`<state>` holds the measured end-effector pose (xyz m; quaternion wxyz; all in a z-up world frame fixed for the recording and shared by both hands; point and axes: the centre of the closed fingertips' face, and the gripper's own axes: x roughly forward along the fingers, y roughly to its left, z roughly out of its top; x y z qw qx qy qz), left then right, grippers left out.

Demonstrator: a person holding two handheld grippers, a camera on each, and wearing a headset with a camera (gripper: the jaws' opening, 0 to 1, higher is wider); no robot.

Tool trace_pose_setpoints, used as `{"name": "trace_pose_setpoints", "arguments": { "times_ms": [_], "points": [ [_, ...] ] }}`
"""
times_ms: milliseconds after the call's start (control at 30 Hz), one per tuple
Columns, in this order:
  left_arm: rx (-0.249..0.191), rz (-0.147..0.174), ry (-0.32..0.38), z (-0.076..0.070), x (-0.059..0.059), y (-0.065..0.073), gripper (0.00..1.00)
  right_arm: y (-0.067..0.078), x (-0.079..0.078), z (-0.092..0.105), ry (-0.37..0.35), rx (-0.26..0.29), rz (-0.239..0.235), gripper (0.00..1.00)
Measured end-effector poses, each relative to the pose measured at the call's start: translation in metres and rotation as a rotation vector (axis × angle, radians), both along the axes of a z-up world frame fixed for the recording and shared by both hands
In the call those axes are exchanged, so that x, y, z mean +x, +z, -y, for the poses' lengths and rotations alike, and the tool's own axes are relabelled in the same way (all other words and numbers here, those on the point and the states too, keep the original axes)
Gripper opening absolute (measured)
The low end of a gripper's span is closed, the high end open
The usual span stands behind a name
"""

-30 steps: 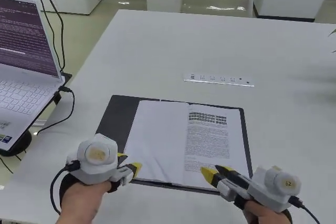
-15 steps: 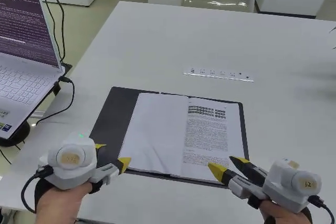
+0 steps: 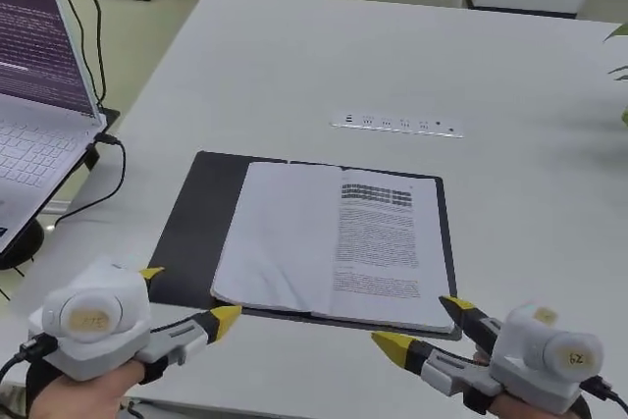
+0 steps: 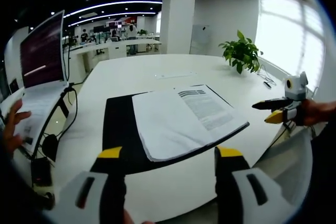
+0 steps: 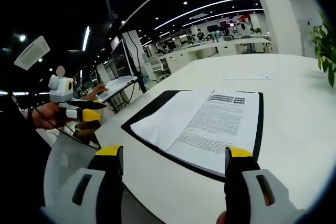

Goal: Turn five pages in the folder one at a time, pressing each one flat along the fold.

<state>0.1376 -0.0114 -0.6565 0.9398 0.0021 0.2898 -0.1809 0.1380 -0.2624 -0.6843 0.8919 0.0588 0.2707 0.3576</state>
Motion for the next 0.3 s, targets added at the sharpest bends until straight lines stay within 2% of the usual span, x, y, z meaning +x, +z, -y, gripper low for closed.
{"name": "trace_pose_setpoints", "arguments": {
  "times_ms": [300],
  "points": [
    [-0.016, -0.003, 0.005, 0.003, 0.001, -0.003, 0.70, 0.001, 0.000, 0.013, -0.044, 0.024, -0.016, 0.78]
  ]
}}
